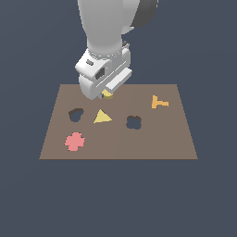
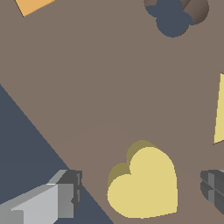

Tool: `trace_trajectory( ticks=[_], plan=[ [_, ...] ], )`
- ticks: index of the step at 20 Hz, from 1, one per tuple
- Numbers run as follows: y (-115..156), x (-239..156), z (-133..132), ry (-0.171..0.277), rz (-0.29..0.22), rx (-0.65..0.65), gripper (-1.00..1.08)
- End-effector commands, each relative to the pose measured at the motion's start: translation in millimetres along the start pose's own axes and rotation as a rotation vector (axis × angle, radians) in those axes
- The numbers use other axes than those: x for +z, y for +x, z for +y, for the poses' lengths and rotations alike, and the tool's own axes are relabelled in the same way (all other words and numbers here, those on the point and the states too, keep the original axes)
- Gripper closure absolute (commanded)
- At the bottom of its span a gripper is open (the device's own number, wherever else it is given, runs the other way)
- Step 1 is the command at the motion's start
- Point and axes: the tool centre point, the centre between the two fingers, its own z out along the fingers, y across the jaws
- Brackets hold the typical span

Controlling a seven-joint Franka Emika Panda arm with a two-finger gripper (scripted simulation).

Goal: Insert a designated object into the corresponding slot on a board.

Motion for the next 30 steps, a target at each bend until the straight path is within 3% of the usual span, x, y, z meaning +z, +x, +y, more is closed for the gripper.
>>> trace_trajectory(
  ticks=[1,24,25,30],
  plan=[
    [-3.5,3.6,0.6,-0.001,0.001,-0.031,-0.92],
    [-7.8,28.0,2.2,-0.002,0.001,-0.063,-0.92],
    [-7.8,28.0,2.2,-0.002,0.001,-0.063,1.08],
    [-7.8,28.0,2.2,-0.002,0.001,-0.063,1.08]
  ],
)
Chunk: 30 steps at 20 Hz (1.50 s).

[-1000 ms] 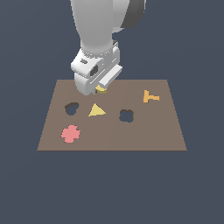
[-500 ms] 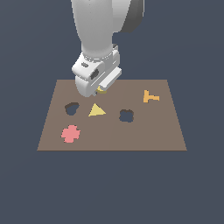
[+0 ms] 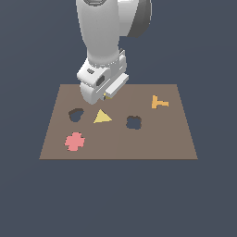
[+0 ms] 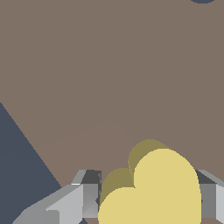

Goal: Insert a designated object into the corresponding slot on a board.

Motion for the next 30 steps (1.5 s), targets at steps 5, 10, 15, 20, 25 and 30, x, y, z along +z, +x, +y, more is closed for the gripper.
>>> trace_trajectory(
  ticks=[5,10,15,20,25,30],
  plan=[
    [0.0,0.1,-0.1,0.000,0.000,0.000,1.08],
    [0.4,-4.4,-0.2,0.001,0.000,0.000,1.08],
    [0.5,-3.3,3.4,0.001,0.000,0.012,1.08],
    [0.7,-4.0,18.5,0.001,0.000,0.064,1.08],
    [-1.0,-5.3,45.3,0.001,0.000,0.157,1.08],
    [-7.9,-7.2,82.8,0.000,0.000,0.287,1.08]
  ],
)
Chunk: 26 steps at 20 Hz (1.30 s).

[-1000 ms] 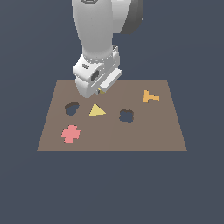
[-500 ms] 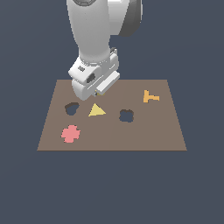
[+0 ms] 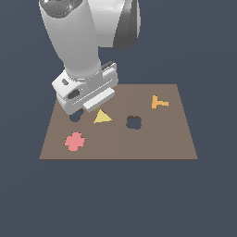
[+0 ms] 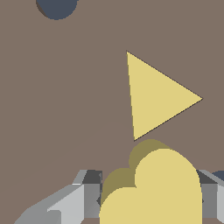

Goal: Insert a designated object into the corresponding slot on a board.

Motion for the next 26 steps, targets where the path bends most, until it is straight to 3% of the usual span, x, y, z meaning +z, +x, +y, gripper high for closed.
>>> trace_trajectory(
  ticks=[1,11,24,25,26],
  plan=[
    [0.0,-1.2,19.6,-0.001,0.000,0.067,1.08],
    [-6.7,-3.3,68.8,-0.001,-0.001,0.235,1.08],
    [-9.0,6.6,75.7,-0.002,-0.001,0.260,1.08],
    [-9.0,6.6,75.7,-0.002,-0.001,0.260,-0.92],
    [-9.0,6.6,75.7,-0.002,-0.001,0.260,-0.92]
  ],
)
